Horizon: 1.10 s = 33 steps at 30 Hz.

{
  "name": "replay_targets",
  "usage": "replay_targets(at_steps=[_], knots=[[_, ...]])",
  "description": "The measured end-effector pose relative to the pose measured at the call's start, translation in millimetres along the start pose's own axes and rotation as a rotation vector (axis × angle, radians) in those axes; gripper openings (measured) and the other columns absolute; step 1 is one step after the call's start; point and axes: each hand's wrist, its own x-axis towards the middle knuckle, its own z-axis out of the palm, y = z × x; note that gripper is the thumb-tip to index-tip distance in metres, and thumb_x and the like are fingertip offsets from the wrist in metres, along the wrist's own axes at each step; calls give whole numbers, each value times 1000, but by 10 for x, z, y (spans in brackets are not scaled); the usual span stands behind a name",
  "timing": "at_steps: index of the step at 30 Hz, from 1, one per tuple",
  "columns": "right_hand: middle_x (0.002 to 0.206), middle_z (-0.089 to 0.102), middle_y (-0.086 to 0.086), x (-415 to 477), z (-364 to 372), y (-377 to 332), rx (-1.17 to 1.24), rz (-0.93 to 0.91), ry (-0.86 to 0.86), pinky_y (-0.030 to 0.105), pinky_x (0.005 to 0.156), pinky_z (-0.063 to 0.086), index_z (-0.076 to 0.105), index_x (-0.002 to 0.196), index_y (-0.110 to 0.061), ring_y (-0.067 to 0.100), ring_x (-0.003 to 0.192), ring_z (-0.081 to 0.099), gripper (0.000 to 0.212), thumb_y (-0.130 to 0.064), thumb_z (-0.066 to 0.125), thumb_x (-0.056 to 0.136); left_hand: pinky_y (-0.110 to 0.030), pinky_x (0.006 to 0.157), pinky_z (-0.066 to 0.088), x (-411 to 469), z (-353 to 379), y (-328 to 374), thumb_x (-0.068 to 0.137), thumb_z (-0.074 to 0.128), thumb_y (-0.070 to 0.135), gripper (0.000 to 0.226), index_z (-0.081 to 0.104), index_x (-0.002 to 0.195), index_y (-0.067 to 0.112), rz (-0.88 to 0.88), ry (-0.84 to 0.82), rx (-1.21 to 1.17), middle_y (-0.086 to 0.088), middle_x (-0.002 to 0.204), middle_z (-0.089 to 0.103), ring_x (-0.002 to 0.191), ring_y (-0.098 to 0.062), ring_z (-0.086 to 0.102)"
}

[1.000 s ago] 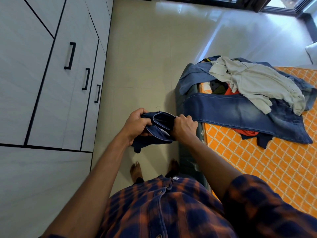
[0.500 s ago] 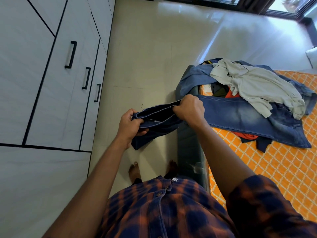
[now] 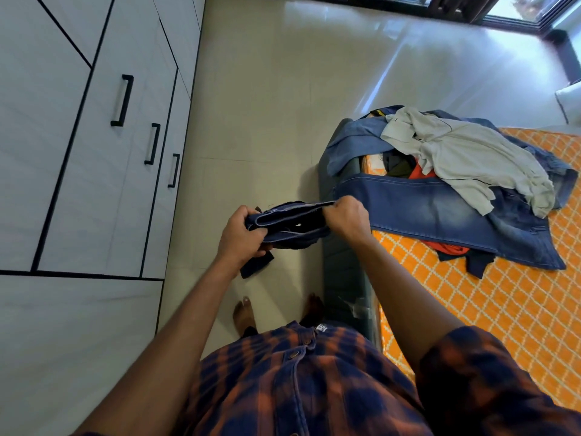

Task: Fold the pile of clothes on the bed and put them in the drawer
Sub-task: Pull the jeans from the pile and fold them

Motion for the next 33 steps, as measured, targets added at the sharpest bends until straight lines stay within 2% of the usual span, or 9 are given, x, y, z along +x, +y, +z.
replay_targets(at_steps=[3,6,14,19,22,24,27,29,33], knots=[[71,66,9,110,-190,-218,129,6,-114,22,46,49,65,78,-4,21,56,66,15,-16,59,86,-30,52,58,-32,-97,-65,95,62,10,14,53,101,19,-75,-46,-60,-14,95,72,68,-21,74],[74,67,15,162,-296,-363,241,15,-246,40,65,64,67,82,4,27,64,70,11,-7,64,84,-36,59,62,-35,-95,32,98,56,8,11,53,105,16,-140,-74,-171,-13,89,71,71,-23,72],[56,42,5,165,-553,-360,455,6,-417,44,79,63,50,60,-7,18,60,53,28,4,54,86,-35,61,62,29,-82,127,93,64,11,23,53,110,21,-206,-259,11,-10,97,69,73,-20,69],[50,39,-1,212,-714,-279,516,-33,-460,41,79,62,43,49,-15,16,65,55,41,4,47,84,-38,62,62,75,12,175,93,63,23,20,51,110,26,-53,-249,254,-4,93,69,71,-22,71],[50,43,-1,230,-747,-220,464,-72,-428,39,80,62,36,49,-13,17,69,65,39,6,45,83,-38,68,53,156,47,162,89,64,27,36,49,121,30,261,-119,732,-7,99,63,86,-31,64],[53,45,0,265,-755,-166,416,-148,-409,38,80,63,35,49,-11,17,70,69,39,8,44,82,-35,67,44,167,78,177,90,62,26,37,51,125,30,365,-27,826,-8,99,55,86,-33,60],[58,47,4,294,-806,-113,184,-196,-354,37,76,61,49,53,-9,19,64,57,33,7,51,82,-32,71,43,212,47,255,90,59,19,35,59,123,29,374,-25,746,-3,98,44,79,-26,54],[64,52,11,291,-845,-94,-142,-245,-239,34,62,46,60,65,1,23,63,49,18,-2,59,83,-37,73,52,257,12,336,84,55,10,35,66,113,27,349,-42,647,1,94,44,77,-21,53],[54,44,8,274,-894,-67,-204,-317,49,32,49,31,50,57,3,21,51,37,30,-11,56,83,-43,64,61,211,59,495,81,51,0,41,68,103,30,220,-133,335,3,98,63,75,-26,68]])
